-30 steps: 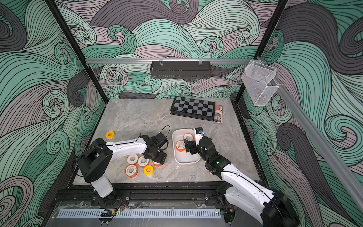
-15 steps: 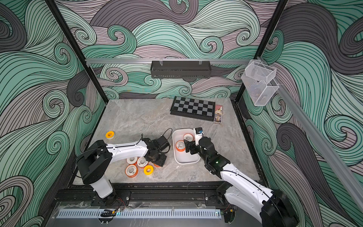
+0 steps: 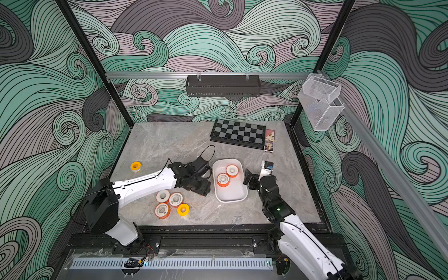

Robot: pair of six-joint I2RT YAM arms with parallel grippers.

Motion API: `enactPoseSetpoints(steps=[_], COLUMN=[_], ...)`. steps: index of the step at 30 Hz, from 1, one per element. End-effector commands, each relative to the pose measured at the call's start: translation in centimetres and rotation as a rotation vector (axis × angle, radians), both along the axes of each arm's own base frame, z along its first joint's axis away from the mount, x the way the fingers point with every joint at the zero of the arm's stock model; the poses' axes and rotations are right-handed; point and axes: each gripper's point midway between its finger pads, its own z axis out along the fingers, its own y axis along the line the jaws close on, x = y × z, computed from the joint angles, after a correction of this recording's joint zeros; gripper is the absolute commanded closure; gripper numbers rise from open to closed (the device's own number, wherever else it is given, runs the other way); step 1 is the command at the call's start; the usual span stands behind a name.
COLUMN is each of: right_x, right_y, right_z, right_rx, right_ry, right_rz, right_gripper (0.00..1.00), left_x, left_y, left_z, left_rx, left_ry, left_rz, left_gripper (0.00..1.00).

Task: Put the sealing tape into the storage box
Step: Pick up the sealing tape at the center of the board, then place the sealing tape in the storage box.

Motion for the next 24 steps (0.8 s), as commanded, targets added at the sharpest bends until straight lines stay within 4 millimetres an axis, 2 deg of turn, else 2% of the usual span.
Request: enactPoseSetpoints(steps=[1,5,12,19,24], right_x=[-0.5,-1.3,-1.7,-1.7,-1.7], right_y=[-2.6,-4.7,-5.3,-5.3,-5.3], right_z=[-0.4,-1.2,-1.1,-1.2,-1.1], right_rx=[0.099,0.156,0.184,0.194,0.195], right_ry=[-0.024,-0.040,-0.060,-0.054,-0.057], right_rz=[-0.148,-0.256,-0.285,-0.287,-0.283], right_gripper=[0.02,0.02,0.04,0.04,0.04], left_x=[0.0,1.2,1.9,2.7,2.4], left_y=[-2.4,-5.6,-10.9,-13.4,-14.9], left_z=[2.5,3.5,1.7,-1.7,-3.4], left_rx=[-0.058,-0.076,-0.047,0.016,0.037], left_ry=[0.005,0.011,0.037,0.073,0.086], left_rz=[-0.077,-0.122,-0.206,-0.221,-0.243], left_gripper=[0.42,0.42,0.42,0.42,0.42])
